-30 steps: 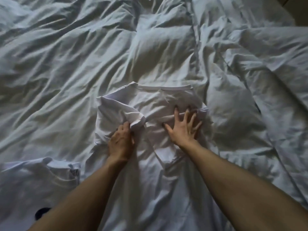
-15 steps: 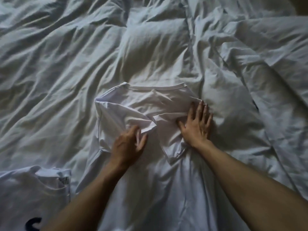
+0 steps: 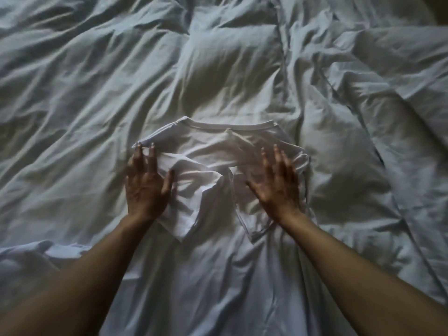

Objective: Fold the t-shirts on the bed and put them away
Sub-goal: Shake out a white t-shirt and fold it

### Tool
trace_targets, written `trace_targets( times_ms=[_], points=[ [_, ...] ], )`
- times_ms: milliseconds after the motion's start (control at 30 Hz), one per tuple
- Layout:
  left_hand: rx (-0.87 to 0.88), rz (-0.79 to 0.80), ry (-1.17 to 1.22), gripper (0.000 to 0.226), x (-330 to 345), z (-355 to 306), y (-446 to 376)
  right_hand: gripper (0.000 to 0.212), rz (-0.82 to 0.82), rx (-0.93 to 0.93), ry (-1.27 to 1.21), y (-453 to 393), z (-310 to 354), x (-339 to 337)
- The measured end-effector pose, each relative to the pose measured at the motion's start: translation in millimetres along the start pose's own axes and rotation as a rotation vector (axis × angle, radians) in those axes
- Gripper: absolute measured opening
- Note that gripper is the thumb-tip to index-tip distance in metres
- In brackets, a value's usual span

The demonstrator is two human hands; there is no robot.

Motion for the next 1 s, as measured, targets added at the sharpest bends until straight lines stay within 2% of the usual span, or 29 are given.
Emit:
trace_targets(
  times_ms=[67, 100, 167, 233, 300, 333, 400, 467, 533, 600, 700, 767, 867, 933, 1000],
  points=[
    [-0.062, -0.018, 0.064, 0.081, -5, 1, -17, 0.101, 0.074, 0.083, 0.075, -19, -11, -10],
    [-0.115, 0.025, 0.076, 0.083, -5, 3, -26, 0.111, 0.180, 0.140, 0.095, -27, -17, -13],
    [-0.149, 0.086, 0.064, 0.073, -5, 8, -36, 0.123, 0.364, 0.258, 0.088, -36, -23, -16],
    [-0.163, 0.056, 0.041, 0.072, -8, 9, -36, 0.121, 0.320, 0.212, 0.111, -39, -16, -21],
    [-0.165, -0.023, -0.028, 0.074, -14, 2, -26, 0.105, 0.112, 0.016, 0.129, -31, 0, -22],
    [-0.095, -0.065, -0.067, 0.074, -15, -6, -20, 0.096, 0.044, -0.086, 0.114, -24, 11, -20],
    [0.161, -0.093, -0.077, 0.066, -9, -29, -7, 0.081, 0.022, -0.221, 0.081, -6, 29, -7],
    [0.379, -0.012, -0.080, 0.061, 6, -52, 11, 0.069, 0.068, -0.239, 0.068, 11, 42, 7],
    [0.453, 0.107, -0.102, 0.061, 23, -65, 26, 0.063, 0.117, -0.174, 0.065, 25, 48, 18],
    [0.416, 0.176, -0.137, 0.063, 38, -66, 34, 0.061, 0.155, -0.121, 0.042, 30, 48, 27],
    [0.376, 0.194, -0.178, 0.065, 47, -68, 36, 0.062, 0.167, -0.066, 0.043, 29, 48, 32],
    [0.371, 0.160, -0.149, 0.062, 43, -73, 36, 0.062, 0.137, -0.034, 0.007, 28, 53, 32],
    [0.326, -0.019, -0.084, 0.054, 24, -69, 14, 0.060, -0.004, 0.019, -0.107, 12, 50, 19],
    [0.197, -0.086, -0.092, 0.057, 7, -55, -16, 0.067, -0.105, 0.122, -0.120, -15, 29, -1],
    [0.014, 0.008, -0.175, 0.069, -5, -35, -39, 0.087, 0.031, 0.247, -0.039, -42, 0, -21]
  ],
)
Point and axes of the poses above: each hand's wrist, its own y-axis away from the middle knuckle, its own x-axis out of the palm, z = x × y, the point moved 1 cm from there along -y, towards the middle knuckle, and after that the axes turned 4 degrees about z, right-handed, at the moved point
